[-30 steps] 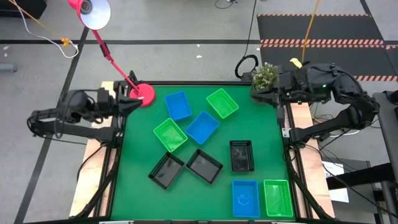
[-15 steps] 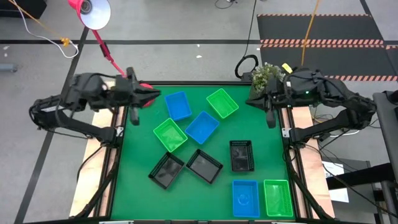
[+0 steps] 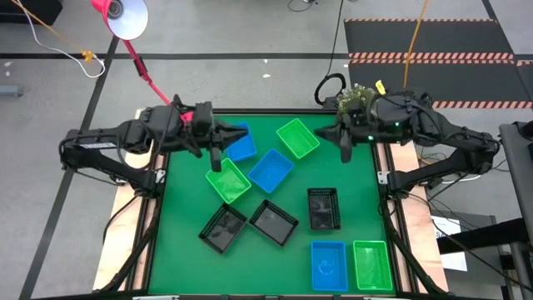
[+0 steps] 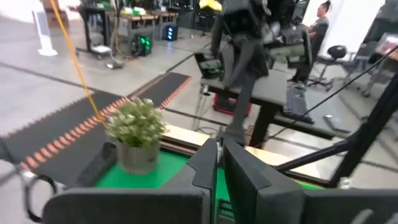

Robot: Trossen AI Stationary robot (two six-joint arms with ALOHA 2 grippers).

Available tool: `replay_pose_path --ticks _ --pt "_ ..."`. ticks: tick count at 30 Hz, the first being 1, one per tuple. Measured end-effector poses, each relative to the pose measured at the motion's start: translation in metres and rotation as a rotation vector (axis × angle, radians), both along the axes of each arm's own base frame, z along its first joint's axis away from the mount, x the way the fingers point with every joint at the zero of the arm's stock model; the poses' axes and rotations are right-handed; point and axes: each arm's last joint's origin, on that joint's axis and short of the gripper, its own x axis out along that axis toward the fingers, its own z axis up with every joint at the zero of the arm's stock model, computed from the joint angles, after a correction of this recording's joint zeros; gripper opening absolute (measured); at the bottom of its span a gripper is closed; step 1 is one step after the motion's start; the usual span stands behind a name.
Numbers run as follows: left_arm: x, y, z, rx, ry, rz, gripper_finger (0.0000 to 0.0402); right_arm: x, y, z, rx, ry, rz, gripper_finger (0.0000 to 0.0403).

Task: Stack baskets by color
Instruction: Stack the top green bin on the bottom green bin

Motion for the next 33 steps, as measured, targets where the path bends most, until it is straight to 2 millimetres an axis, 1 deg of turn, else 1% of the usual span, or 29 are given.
replay_pose_path --ticks 4,8,10,12,16,20,24,27,30,33 --pt "-0.003 -0.003 0.001 -0.081 -0.016 -0.008 0.0031 0.019 -0.001 0.006 0.034 -0.11 -0.036 0.0" --pt "-0.01 -0.004 -0.003 -0.169 0.031 0.002 0.0031 0.039 -0.002 0.008 0.036 -0.101 -0.037 0.0" --pt "-0.015 -0.005 -0.009 -0.211 0.099 0.012 0.0031 0.049 -0.003 0.007 0.021 -0.045 -0.036 0.0" --pt "-0.018 -0.006 -0.014 -0.263 0.153 0.026 0.0031 0.059 -0.004 0.01 0.006 -0.012 -0.058 0.0" --pt "-0.024 -0.011 -0.024 -0.306 0.259 0.032 0.0031 0.074 -0.009 0.008 -0.033 0.152 -0.152 0.0" --pt "-0.028 -0.016 -0.032 -0.302 0.345 0.022 0.0031 0.087 -0.027 -0.006 -0.052 0.344 -0.219 0.0" --pt "-0.031 -0.016 -0.036 -0.307 0.391 0.068 0.0031 0.091 -0.051 -0.026 -0.056 0.503 -0.271 0.0001" --pt "-0.032 -0.011 -0.038 -0.331 0.392 0.143 0.0031 0.091 -0.074 -0.043 0.01 0.618 -0.291 0.0009" --pt "-0.032 -0.006 -0.038 -0.339 0.382 0.179 0.0031 0.091 -0.099 -0.063 0.088 0.717 -0.331 0.0021" --pt "-0.031 -0.001 -0.038 -0.344 0.378 0.203 0.0031 0.091 -0.122 -0.084 0.164 0.77 -0.326 0.0036"
